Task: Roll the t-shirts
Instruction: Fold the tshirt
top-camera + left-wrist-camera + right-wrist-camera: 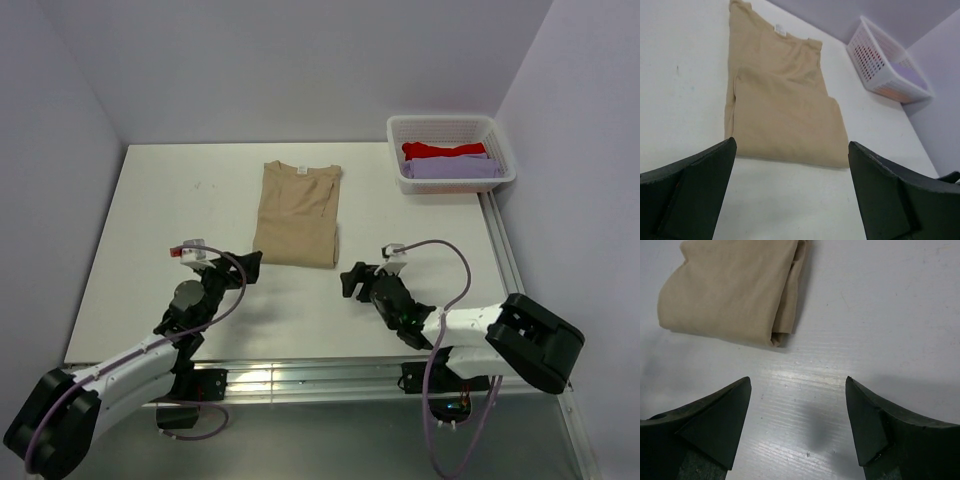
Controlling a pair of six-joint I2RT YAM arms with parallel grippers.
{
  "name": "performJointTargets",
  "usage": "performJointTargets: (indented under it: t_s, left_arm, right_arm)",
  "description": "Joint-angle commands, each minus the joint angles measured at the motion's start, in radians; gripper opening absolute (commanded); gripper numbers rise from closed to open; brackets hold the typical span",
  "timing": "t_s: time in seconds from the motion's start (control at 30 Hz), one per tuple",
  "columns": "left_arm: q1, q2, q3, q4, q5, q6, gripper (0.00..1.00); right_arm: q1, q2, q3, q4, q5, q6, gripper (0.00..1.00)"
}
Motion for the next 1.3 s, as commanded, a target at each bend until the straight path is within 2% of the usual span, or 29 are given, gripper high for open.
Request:
performJointTargets:
  t_s: [0.0, 0.1, 0.27, 0.43, 0.6, 0.7, 0.8, 0.97, 1.1, 1.27]
  left_arm:
    - [-0.003, 0.032, -0.038, 0.008, 0.01, 0.03, 1.0]
    - [-0.003, 0.078, -0.004, -0.038, -0.028, 0.004, 0.98]
    - [-0.003, 0.2, 0.077, -0.078, -0.048, -0.005, 0.85]
    - [-0.003, 0.308, 0.128, -0.105, -0.058, -0.001, 0.66]
    - [-0.005, 0.358, 0.159, -0.116, -0.05, 0.012, 0.65]
    - [-0.003, 0.386, 0.171, -0.113, -0.045, 0.024, 0.62]
    - [-0.003, 0.426, 0.203, -0.144, -0.064, 0.022, 0.53]
    - [-0.005, 0.42, 0.217, -0.167, -0.097, 0.013, 0.51]
    - [-0.005, 0.404, 0.208, -0.171, -0.108, 0.012, 0.53]
    - [-0.003, 0.449, 0.239, -0.181, -0.091, 0.024, 0.49]
  right_arm:
    - [0.013, 0.064, 0.073, 0.056, -0.008, -0.046, 0.82]
    - [0.015, 0.113, 0.151, 0.004, -0.041, -0.074, 0.81]
    - [0.015, 0.211, 0.262, -0.076, -0.064, -0.126, 0.75]
    - [0.007, 0.297, 0.366, -0.159, -0.103, -0.149, 0.68]
    - [-0.014, 0.334, 0.391, -0.174, -0.154, -0.112, 0.66]
    - [-0.045, 0.362, 0.405, -0.176, -0.194, -0.099, 0.62]
    - [-0.063, 0.383, 0.414, -0.168, -0.231, -0.094, 0.59]
    - [-0.085, 0.417, 0.445, -0.162, -0.281, -0.098, 0.54]
    - [-0.086, 0.432, 0.462, -0.173, -0.291, -0.095, 0.37]
    - [-0.097, 0.429, 0.457, -0.167, -0.298, -0.092, 0.13]
